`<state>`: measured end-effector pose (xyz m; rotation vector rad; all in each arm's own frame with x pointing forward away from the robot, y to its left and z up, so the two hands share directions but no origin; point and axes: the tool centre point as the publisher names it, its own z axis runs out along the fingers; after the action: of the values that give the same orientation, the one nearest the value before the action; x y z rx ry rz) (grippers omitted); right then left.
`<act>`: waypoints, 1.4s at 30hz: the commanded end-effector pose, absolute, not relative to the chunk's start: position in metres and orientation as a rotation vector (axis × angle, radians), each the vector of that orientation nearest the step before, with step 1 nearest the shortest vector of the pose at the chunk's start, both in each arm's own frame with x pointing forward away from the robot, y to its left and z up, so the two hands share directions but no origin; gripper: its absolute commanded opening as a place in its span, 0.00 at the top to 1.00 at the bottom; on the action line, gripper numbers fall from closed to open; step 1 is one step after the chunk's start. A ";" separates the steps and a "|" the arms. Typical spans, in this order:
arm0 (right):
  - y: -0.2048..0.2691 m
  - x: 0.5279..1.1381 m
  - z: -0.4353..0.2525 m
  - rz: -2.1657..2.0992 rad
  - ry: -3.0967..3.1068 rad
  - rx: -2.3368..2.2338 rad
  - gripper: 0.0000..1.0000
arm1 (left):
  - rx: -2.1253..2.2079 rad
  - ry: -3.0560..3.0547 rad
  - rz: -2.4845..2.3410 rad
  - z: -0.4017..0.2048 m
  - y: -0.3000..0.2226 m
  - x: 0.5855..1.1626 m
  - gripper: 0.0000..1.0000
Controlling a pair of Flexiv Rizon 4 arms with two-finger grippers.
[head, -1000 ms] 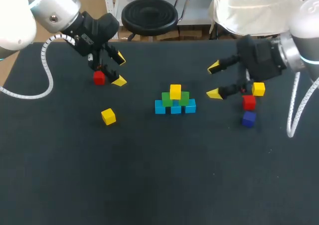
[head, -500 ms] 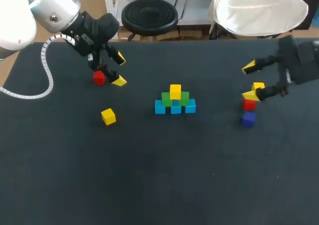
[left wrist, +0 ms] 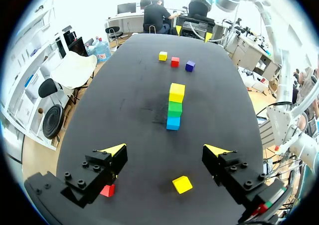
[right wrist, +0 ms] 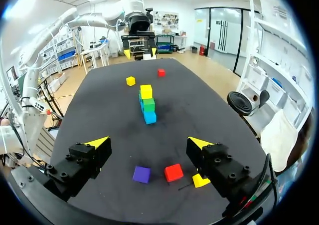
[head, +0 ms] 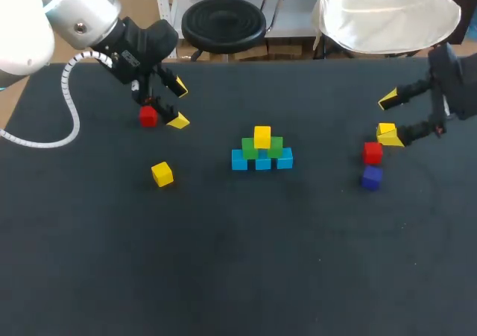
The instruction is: Place the blue cubes, place green cubes on the blue cubes, place the yellow cubes on the green cubes, then place the red cubes on the yellow cubes, and place purple cube on the red cubes.
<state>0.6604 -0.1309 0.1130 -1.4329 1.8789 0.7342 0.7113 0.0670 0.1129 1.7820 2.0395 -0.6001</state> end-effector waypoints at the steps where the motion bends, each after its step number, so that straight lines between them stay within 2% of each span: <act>1: -0.131 0.660 0.113 0.732 1.880 -1.432 0.00 | 1.783 2.037 -0.601 0.113 0.068 0.711 0.00; 11: -0.193 0.667 0.090 0.763 1.840 -1.451 0.00 | 1.783 2.037 -0.601 0.113 0.068 0.711 0.00; 23: -0.200 0.701 0.064 0.783 1.783 -1.663 0.00 | 1.783 2.037 -0.601 0.113 0.068 0.711 0.00; 42: -0.205 0.708 0.055 0.803 1.894 -1.608 0.00 | 1.783 2.037 -0.601 0.113 0.068 0.711 0.00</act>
<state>0.7088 -0.2052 0.0555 -1.6093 1.8939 0.8048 0.7113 0.0670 0.1129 1.7820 2.0395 -0.6001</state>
